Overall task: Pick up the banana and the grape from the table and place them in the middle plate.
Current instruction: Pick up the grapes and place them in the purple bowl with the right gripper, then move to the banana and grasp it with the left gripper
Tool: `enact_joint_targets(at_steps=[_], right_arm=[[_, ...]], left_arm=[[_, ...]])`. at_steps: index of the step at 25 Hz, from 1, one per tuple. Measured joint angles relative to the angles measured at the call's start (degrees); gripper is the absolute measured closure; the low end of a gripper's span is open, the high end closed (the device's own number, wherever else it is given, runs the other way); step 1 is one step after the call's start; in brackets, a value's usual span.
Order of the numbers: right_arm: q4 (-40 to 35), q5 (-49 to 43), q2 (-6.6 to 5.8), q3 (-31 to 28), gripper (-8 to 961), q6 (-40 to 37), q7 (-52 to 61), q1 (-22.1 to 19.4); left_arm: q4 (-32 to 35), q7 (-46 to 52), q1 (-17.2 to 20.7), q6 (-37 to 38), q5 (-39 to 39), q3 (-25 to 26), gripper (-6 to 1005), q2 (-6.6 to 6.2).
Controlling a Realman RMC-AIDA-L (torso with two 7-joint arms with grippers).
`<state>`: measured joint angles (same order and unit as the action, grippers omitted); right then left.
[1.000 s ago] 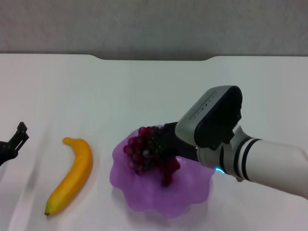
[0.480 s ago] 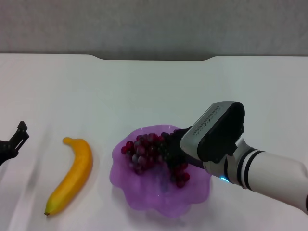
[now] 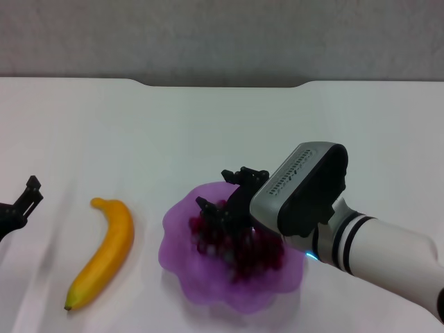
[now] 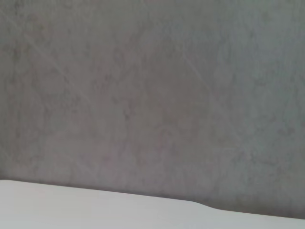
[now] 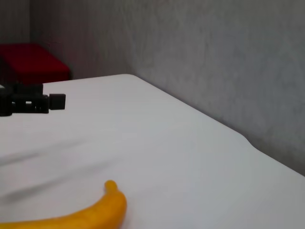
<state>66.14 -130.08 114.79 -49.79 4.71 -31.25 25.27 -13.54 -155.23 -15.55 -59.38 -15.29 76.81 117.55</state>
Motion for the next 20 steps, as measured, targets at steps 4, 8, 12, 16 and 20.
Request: enact_joint_targets(at_steps=[4, 8, 12, 16, 20], right_arm=[[2.94, 0.00, -0.07, -0.83, 365, -0.05, -1.65, -2.36], [7.36, -0.40, -0.10, -2.39, 246, -0.01, -10.61, -6.66], [10.65, -0.61, -0.14, -3.63, 97, -2.03, -14.82, -10.86], [11.95, -0.66, -0.26, -4.94, 65, -4.67, -15.48, -13.98], [10.46, -0.48, -0.17, -5.64, 57, -6.99, -15.74, -15.11]], left_arm=[[0.00, 0.38, 0.19, -0.03, 0.00, 0.00, 93, -0.08], [0.00, 1.59, 0.33, 0.11, 0.49, -0.17, 93, -0.19], [0.00, 4.36, 0.37, 0.36, 1.07, -0.88, 93, -0.60], [-0.10, 6.88, 0.52, 0.12, 3.51, -0.98, 93, -1.20], [-2.08, 9.40, 1.01, 0.27, 6.59, -0.44, 92, -1.94]])
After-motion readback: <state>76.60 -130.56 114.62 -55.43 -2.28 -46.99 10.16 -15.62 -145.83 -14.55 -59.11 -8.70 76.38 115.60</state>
